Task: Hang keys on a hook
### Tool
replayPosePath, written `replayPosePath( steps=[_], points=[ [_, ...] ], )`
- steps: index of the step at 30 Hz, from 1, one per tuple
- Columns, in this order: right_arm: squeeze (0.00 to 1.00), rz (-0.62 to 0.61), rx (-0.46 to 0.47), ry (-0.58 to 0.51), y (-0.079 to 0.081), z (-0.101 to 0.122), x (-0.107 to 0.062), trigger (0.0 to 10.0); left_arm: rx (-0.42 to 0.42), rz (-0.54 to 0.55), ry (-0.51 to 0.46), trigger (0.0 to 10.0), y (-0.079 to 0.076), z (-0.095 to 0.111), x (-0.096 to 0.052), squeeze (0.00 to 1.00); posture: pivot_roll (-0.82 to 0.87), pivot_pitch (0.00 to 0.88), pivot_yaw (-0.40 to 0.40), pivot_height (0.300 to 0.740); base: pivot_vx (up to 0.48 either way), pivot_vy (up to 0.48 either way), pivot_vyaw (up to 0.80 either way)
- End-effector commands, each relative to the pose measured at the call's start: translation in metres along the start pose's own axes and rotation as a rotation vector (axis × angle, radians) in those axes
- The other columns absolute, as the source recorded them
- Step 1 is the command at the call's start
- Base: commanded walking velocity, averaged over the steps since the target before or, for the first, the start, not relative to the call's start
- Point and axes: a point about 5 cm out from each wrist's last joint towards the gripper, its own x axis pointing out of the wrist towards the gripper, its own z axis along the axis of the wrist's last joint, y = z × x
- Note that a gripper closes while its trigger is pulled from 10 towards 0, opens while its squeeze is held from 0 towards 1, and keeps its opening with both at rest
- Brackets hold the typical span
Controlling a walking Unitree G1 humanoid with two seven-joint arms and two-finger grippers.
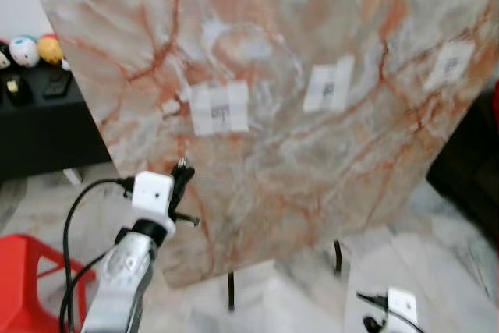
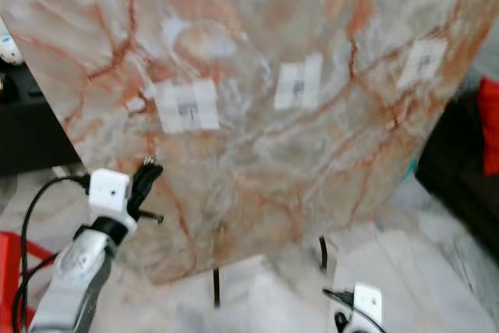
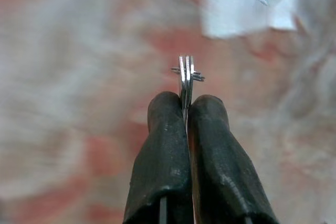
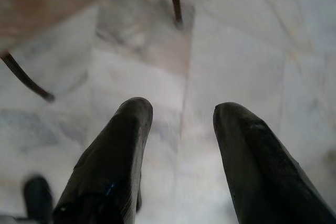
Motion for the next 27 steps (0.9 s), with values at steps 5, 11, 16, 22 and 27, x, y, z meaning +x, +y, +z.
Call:
replayPosePath(
  steps=[5,11,16,22,27],
  points=[
    [0.0,0.018,-0.003,0.01,0.006,-0.004,0.0,10.0,-0.031,-0.065,0.019,10.0,-0.005,-0.002,-0.012,0.0,0.11,0.0,-0.076,0.74,0.0,0.0,0.0],
    [0.0,0.02,0.007,0.007,0.007,-0.004,0.0,10.0,-0.053,-0.084,0.015,10.0,-0.009,0.001,-0.014,0.0,0.11,0.0,-0.076,0.74,0.0,0.0,0.0],
    [0.0,0.033,0.012,0.01,0.008,-0.004,0.0,10.0,-0.069,-0.09,-0.002,10.0,-0.008,0.006,-0.011,0.0,0.11,0.0,-0.074,0.74,0.0,0.0,-0.4],
    [0.0,0.038,0.0,0.014,0.008,-0.004,0.0,10.0,-0.079,-0.122,-0.008,10.0,-0.014,0.008,-0.008,0.0,0.11,0.0,-0.074,0.74,0.0,0.0,-0.79],
    [0.0,0.038,-0.008,0.017,0.008,-0.004,0.0,10.0,-0.095,-0.119,-0.019,10.0,-0.015,0.011,-0.006,0.0,0.1,0.0,-0.071,0.74,0.0,0.0,-0.79]
  ],
)
